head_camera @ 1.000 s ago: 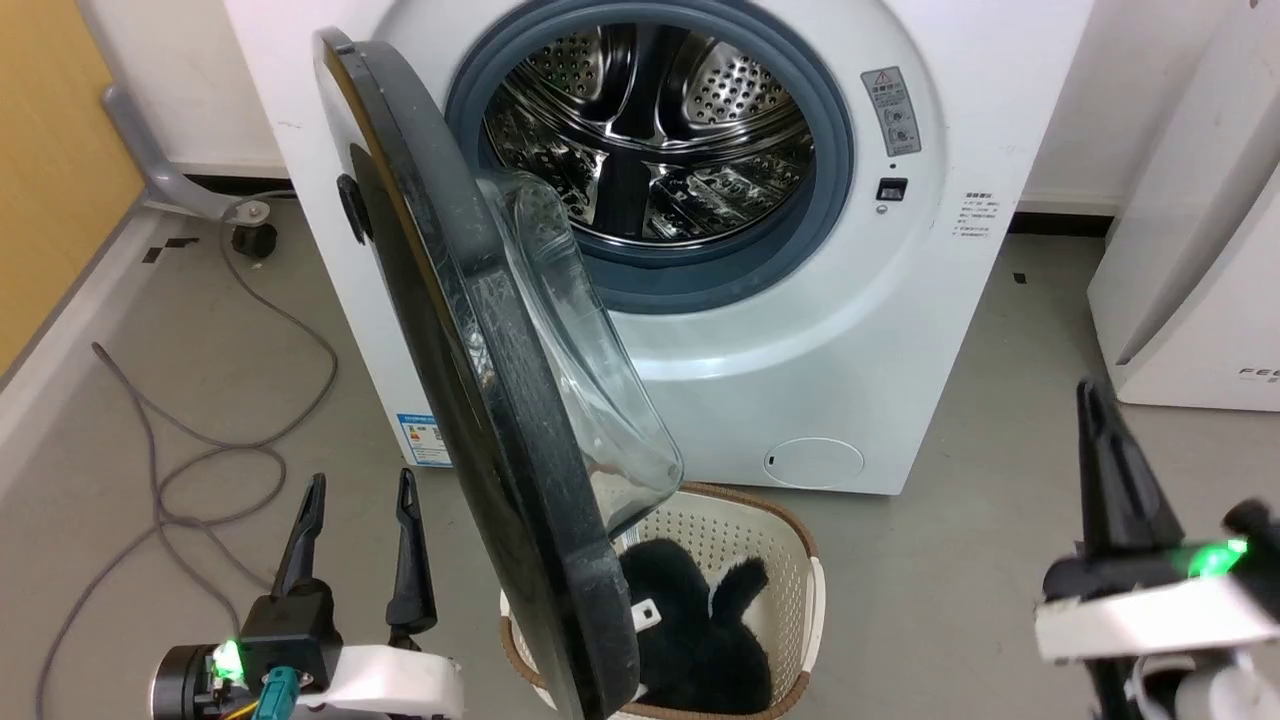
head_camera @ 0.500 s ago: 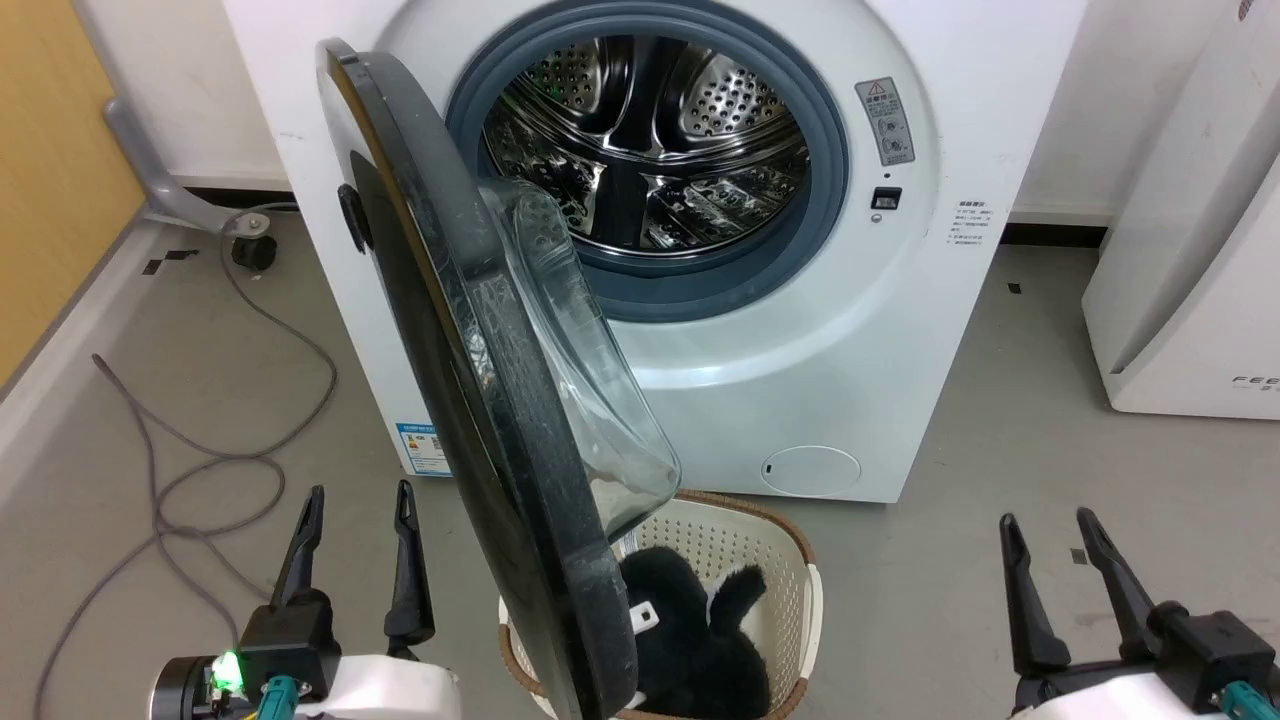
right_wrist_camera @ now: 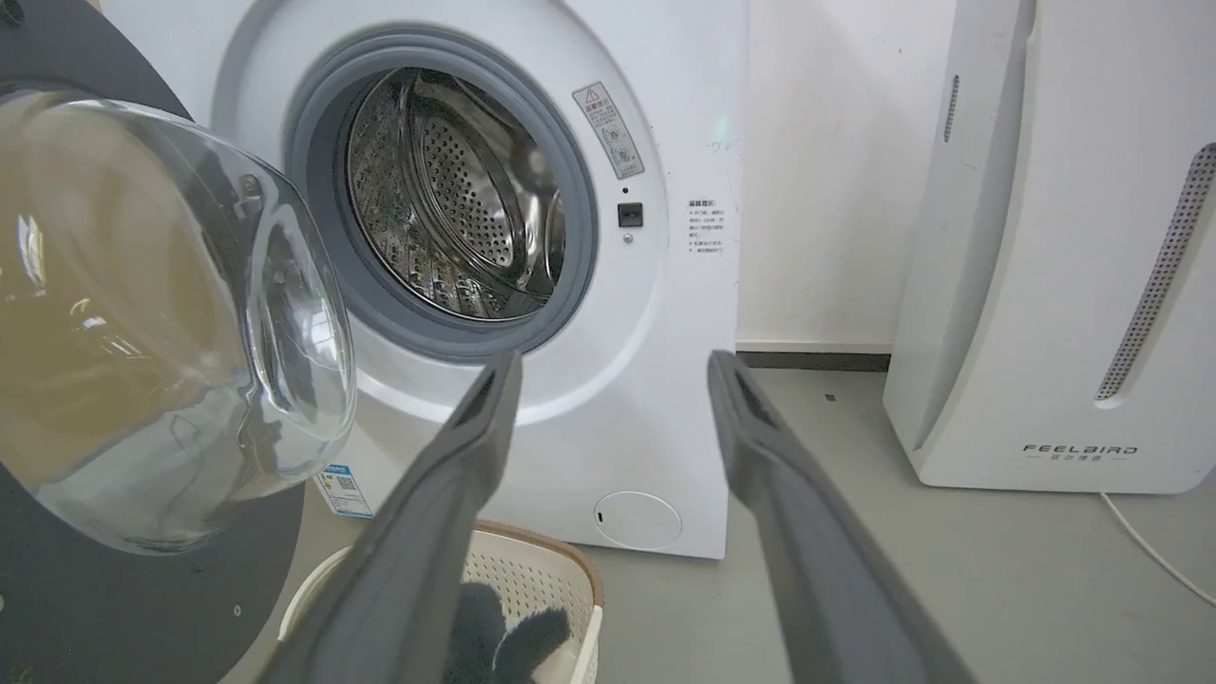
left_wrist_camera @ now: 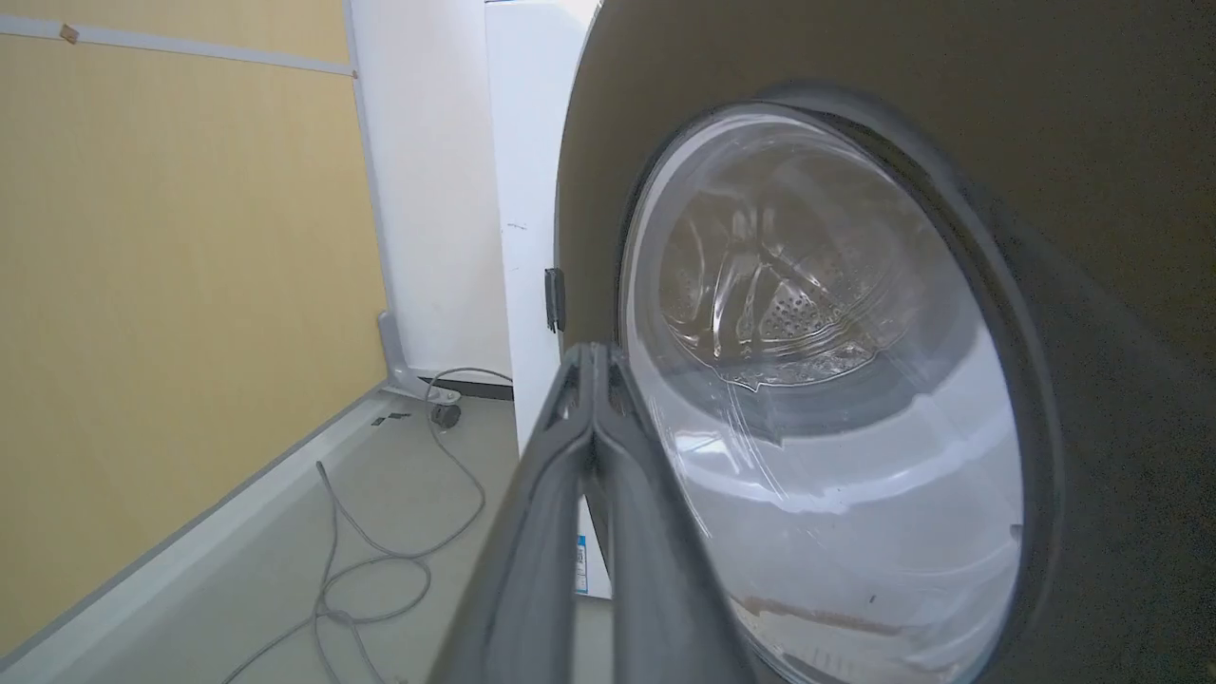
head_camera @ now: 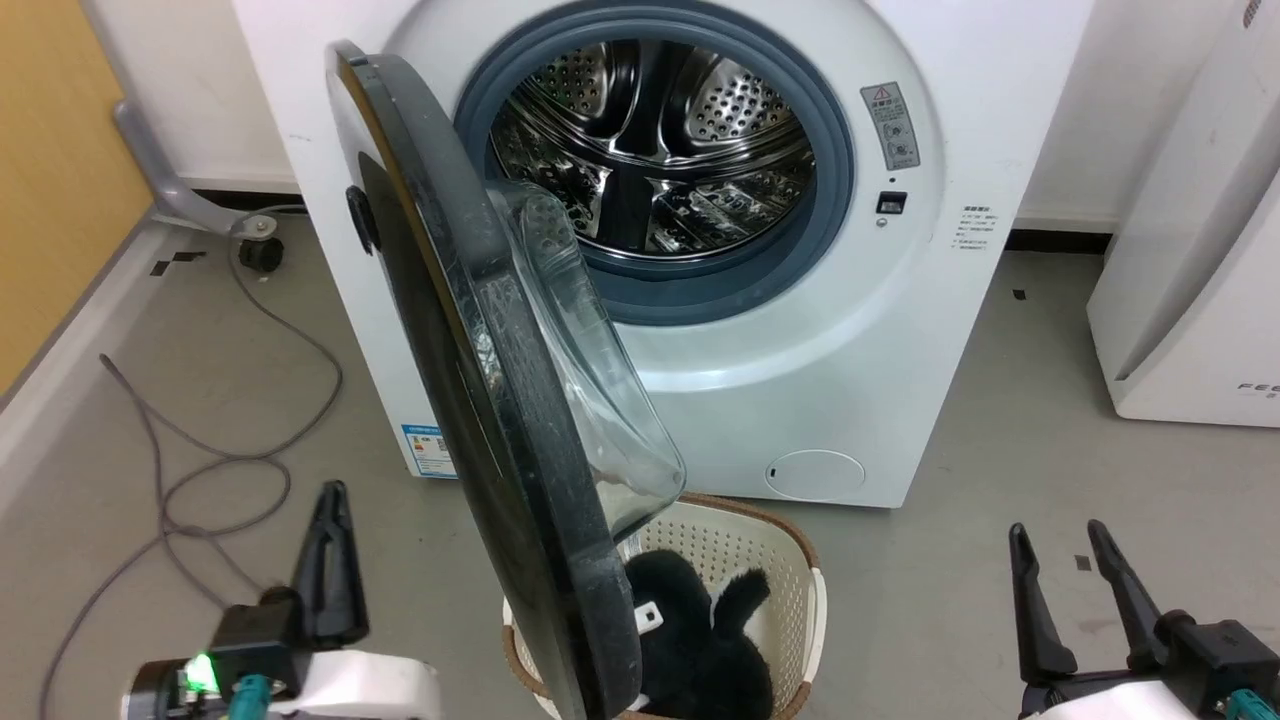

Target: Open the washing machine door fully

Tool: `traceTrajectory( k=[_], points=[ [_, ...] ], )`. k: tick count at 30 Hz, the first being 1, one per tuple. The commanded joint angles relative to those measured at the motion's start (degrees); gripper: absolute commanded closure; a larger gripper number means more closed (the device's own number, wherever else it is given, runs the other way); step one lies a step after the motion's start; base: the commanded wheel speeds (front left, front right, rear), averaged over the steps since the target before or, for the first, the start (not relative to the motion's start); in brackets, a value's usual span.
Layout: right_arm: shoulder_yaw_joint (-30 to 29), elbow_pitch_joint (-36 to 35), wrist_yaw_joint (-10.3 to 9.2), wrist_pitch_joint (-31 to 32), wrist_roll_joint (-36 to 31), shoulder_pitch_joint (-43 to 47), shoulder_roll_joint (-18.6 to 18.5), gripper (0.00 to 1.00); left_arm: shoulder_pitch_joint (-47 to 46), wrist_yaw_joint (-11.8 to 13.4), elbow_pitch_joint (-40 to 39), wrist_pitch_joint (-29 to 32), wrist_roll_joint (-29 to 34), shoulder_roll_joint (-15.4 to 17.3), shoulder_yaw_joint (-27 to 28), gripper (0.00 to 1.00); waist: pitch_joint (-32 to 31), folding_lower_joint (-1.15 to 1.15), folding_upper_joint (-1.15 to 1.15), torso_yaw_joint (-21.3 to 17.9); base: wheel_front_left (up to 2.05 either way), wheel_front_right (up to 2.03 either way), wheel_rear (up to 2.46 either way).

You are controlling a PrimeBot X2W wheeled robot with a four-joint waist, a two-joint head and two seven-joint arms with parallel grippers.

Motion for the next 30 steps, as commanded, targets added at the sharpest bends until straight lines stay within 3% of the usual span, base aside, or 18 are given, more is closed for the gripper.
traceTrajectory(
  k=[1,10,18,30],
  points=[
    [0.1,-0.3,0.05,-0.2,-0.3,1.2,0.3,0.00,-0.6,-0.1,-0.9,-0.3,0.4,0.2,0.9,1.00,0.0,0.00,0.00,0.2,0.00,0.00,0.00],
    [-0.3,-0.9,0.05,-0.2,-0.2,1.4,0.3,0.00,-4.3,-0.5,-8.8,-0.3,1.0,0.6,2.9,1.00,0.2,0.00,0.00,0.6,0.00,0.00,0.00],
    [0.0,-1.1,0.05,-0.2,-1.1,1.5,0.3,0.00,-7.3,-1.6,-16.2,-0.3,1.6,0.4,0.9,1.00,0.3,0.00,0.00,0.2,0.00,0.00,0.00],
    [-1.1,-3.8,0.05,-0.2,-1.1,1.4,0.3,0.00,-9.3,-4.4,-21.4,-0.3,0.2,0.2,-8.4,1.00,0.0,0.00,0.00,-0.1,0.00,0.00,0.00]
  ],
)
